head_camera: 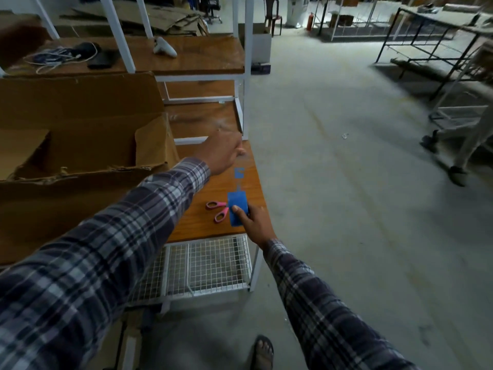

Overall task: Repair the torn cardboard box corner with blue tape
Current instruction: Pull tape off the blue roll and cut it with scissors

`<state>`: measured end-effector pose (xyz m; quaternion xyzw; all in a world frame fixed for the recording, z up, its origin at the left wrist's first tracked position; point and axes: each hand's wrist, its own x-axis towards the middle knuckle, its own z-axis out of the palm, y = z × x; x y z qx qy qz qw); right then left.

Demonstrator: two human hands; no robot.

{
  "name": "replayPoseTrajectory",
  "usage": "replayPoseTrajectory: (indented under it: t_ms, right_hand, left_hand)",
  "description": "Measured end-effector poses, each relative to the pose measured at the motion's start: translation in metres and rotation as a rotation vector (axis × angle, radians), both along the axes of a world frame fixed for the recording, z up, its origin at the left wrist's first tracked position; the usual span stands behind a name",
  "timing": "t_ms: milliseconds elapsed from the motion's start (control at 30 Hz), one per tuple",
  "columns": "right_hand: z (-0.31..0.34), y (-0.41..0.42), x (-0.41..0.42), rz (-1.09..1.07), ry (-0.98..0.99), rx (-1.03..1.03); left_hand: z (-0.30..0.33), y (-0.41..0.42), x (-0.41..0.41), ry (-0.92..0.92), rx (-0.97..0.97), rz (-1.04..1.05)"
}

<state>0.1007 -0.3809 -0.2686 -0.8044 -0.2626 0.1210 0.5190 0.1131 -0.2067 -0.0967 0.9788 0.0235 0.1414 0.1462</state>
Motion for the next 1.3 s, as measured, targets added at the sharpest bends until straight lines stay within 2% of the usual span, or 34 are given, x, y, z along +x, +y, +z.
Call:
replayPoseTrajectory:
  t_ms: [67,167,300,467,700,867,1300]
  right_hand:
    - [-0.002,0.0,-0.009,0.006,0.053,-0.01]
    - [-0.019,-0.001,-0.03,-0.064,0.234,0.081]
    - [-0.038,-0.01,-0.038,-0.189,0.307,0.087]
    - [-0.048,-0.015,-0.028,-0.128,0.267,-0.078]
    - [-0.085,-0.021,-0.005,-0.056,0.429,-0.296]
    - [-0.103,-0.023,0.002,-0.067,0.604,-0.295]
    - [-0.115,-0.007,0.013,-0.143,0.766,-0.275]
  left_hand:
    - [-0.006,0.001,-0.006,0.017,-0.007,-0.01]
    - [-0.015,0.0,-0.014,0.043,-0.009,-0.017]
    - [-0.034,0.003,-0.019,0.085,-0.007,-0.016]
    - [-0.067,0.001,-0.007,0.158,-0.087,0.004]
    - [-0.133,0.002,0.018,0.257,-0.099,0.014]
    - [-0.176,0.004,0.026,0.271,-0.154,0.031]
    - [-0.219,0.026,0.04,0.28,-0.238,0.047]
